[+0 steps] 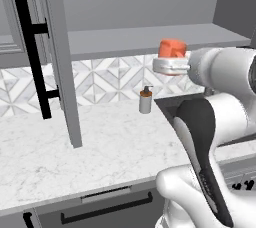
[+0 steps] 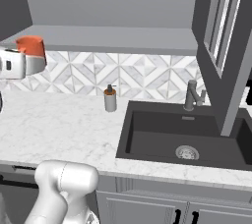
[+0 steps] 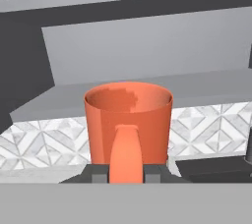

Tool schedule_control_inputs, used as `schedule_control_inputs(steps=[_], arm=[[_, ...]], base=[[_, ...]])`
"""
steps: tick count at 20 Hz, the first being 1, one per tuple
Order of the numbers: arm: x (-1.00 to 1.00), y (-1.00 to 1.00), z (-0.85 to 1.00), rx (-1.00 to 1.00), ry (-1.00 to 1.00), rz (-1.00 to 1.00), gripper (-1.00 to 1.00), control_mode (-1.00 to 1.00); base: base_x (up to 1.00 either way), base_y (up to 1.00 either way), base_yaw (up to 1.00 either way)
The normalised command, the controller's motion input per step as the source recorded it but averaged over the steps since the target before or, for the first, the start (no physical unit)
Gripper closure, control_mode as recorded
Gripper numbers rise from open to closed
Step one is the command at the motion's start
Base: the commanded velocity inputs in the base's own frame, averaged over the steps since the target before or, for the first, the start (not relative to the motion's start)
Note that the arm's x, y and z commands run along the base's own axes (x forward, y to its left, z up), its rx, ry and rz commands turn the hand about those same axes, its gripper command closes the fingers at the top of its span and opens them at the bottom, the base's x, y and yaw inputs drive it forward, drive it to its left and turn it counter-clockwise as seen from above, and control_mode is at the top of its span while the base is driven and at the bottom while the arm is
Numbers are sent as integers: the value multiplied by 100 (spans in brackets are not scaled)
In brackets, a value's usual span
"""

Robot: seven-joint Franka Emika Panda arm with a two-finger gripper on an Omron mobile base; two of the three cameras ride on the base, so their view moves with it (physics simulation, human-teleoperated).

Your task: Gather all objects into one cabinet and sort the glasses and bowls to opposite sides.

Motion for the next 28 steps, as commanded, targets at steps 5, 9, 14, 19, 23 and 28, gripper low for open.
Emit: schedule_control_inputs(steps=[5,9,14,19,23,28], arm=[[-97,-9,0,0,2,5,100,-100],[-30,7,0,0,0,0,100,-100],[-20,0,-1,0,0,0,100,100],[0,0,0,0,0,0,100,100],[0,0,0,0,0,0,100,100],[0,0,0,0,0,0,100,100]], base=[[0,0,0],[0,0,0],[-6,0,0],[-73,0,0],[-100,10,0],[-100,21,6]])
